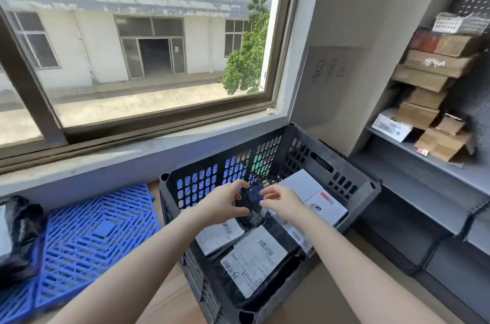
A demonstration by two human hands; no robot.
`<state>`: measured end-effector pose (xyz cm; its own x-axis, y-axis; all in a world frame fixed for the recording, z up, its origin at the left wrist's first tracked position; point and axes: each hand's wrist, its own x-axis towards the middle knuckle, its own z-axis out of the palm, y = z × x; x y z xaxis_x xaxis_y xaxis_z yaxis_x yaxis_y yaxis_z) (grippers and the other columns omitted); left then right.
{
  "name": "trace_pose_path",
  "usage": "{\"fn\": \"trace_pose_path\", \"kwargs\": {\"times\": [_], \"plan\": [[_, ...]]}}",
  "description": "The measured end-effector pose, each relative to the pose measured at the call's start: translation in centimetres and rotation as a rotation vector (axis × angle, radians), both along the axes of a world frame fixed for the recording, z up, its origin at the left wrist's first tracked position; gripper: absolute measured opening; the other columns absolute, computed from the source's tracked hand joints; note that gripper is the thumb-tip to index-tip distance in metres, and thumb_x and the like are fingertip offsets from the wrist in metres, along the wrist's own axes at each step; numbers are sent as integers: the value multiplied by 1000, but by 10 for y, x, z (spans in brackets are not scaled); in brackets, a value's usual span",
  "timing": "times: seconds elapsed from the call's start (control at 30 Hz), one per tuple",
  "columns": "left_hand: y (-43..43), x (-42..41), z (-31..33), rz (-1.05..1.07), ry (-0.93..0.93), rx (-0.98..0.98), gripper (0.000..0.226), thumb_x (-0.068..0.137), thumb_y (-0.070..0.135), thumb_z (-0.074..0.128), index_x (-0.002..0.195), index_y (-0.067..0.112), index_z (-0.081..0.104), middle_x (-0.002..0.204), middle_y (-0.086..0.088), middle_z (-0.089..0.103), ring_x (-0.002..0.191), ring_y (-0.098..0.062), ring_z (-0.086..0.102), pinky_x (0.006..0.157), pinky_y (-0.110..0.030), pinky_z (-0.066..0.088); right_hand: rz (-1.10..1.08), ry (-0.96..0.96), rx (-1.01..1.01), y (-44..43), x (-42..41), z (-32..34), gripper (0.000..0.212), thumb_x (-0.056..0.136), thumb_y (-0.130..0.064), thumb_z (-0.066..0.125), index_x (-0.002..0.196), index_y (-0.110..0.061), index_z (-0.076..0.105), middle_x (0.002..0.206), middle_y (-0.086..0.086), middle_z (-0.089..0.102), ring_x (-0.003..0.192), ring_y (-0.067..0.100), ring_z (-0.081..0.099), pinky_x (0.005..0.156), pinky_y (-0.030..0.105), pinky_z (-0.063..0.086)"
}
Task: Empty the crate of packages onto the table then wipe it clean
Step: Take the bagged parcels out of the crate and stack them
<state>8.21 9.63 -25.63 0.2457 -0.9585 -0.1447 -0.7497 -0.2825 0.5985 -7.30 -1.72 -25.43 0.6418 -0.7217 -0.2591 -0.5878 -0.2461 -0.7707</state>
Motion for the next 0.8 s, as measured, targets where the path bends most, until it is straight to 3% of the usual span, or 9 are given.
{"fn": "trace_pose_path", "kwargs": {"times": [0.17,0.33,0.5,0.67,0.8], "plan": [[-26,24,-19,-13,37,280,80,84,42,72,148,31,26,116,-1,59,104,-20,58,92,-34,48,179,149,27,-31,31,-20,33,86,-26,67,118,-24,60,113,0,62,102,18,60,88,31,49],[-30,39,-37,31,29,451,84,81,42,75,149,32,27,118,2,59,106,-19,56,94,-36,47,409,329,46,-48,52,-40,44,85,-27,68,127,-21,56,119,2,59,103,19,59,86,28,48],[-27,41,-45,68,-34,690,87,76,49,78,147,38,28,141,4,49,124,-23,51,103,-46,44,723,543,-17,-54,66,-59,53,83,-28,72,132,-21,54,127,0,58,113,18,57,91,27,45],[-22,26,-48,167,-14,743,91,75,47,79,149,39,26,143,4,47,127,-22,49,104,-45,44,979,650,-51,-57,79,-74,49,76,-27,79,122,-22,64,124,1,59,112,20,57,95,31,47],[-16,7,-53,294,72,699,94,70,47,83,146,39,29,132,4,54,117,-19,53,100,-41,47,1074,628,-120,-65,78,-87,44,67,-27,84,108,-27,69,114,-3,64,106,18,60,96,37,50]]}}
